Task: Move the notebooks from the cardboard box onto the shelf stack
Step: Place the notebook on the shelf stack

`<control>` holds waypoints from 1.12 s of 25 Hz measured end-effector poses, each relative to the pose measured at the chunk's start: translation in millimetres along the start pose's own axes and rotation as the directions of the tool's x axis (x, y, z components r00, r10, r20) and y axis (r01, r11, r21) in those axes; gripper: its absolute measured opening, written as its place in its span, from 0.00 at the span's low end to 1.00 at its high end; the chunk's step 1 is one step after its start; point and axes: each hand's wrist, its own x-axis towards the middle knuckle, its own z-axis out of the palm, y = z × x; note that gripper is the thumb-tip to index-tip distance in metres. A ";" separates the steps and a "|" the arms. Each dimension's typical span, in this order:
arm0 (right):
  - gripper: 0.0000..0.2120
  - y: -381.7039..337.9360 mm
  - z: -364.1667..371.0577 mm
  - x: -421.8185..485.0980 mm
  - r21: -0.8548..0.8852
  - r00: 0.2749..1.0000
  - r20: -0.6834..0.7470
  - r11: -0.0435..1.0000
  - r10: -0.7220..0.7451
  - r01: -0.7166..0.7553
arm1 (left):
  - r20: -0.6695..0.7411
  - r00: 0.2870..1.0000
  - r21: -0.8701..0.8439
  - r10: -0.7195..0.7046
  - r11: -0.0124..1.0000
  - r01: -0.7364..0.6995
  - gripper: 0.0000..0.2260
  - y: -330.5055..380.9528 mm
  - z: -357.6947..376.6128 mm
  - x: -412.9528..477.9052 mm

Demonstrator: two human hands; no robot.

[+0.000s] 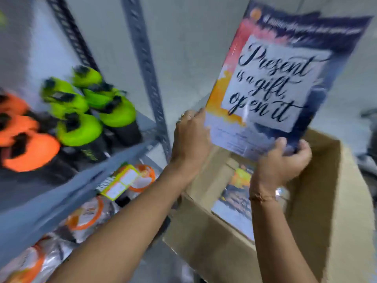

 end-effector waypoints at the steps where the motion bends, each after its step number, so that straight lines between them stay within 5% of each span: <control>1: 0.15 -31.7 10.7 -17.1 0.122 0.998 0.037 0.991 -0.053 0.048 | -0.160 0.987 -0.004 0.011 1.000 -0.012 0.18 -2.8 -43.7 -0.5; 4: 0.12 -120.2 38.3 -74.4 0.406 0.959 0.236 0.913 -0.158 0.050 | -0.556 0.829 0.106 0.062 0.994 -0.003 0.21 -19.7 -160.5 -20.4; 6: 0.14 -172.1 52.5 -112.5 0.556 0.886 0.387 0.831 -0.255 -0.004 | -0.685 0.727 0.165 0.049 0.982 0.089 0.20 -26.7 -224.4 -39.5; 8: 0.21 -220.1 70.8 -146.5 0.608 0.775 0.440 0.786 -0.453 0.114 | -0.752 0.659 0.169 -0.005 0.965 0.201 0.20 -32.5 -281.1 -46.4; 13: 0.14 -317.5 141.5 -192.6 0.490 0.395 0.657 0.762 -0.642 0.423 | -0.695 0.680 0.260 -0.233 0.801 0.540 0.12 -46.6 -369.9 -9.1; 16: 0.11 -338.0 191.5 -199.6 0.345 0.242 0.809 0.766 -0.536 0.543 | -0.585 0.725 0.273 -0.363 0.754 0.598 0.09 -65.8 -373.4 22.1; 19: 0.14 -331.6 212.4 -198.4 0.108 0.115 0.951 0.655 -0.288 0.748 | -0.448 0.733 0.264 -0.512 0.708 0.655 0.15 -77.4 -367.7 38.5; 22: 0.16 -325.8 216.2 -196.1 0.025 0.117 0.971 0.582 -0.206 0.813 | -0.444 0.731 0.361 -0.518 0.644 0.675 0.16 -73.7 -365.9 41.3; 25: 0.13 -303.5 203.7 -179.9 0.287 0.144 0.809 0.598 -0.569 0.748 | -0.630 0.750 0.511 -0.200 0.620 0.595 0.14 -62.2 -344.9 44.6; 26: 0.12 -288.2 192.4 -170.7 0.419 0.208 0.661 0.584 -0.721 0.695 | -0.677 0.736 0.561 0.010 0.656 0.506 0.14 -55.1 -332.1 46.0; 28: 0.10 -236.9 160.2 -134.1 0.577 0.523 0.331 0.607 -0.785 0.546 | -0.624 0.712 0.639 0.323 0.736 0.225 0.14 -39.5 -274.3 54.4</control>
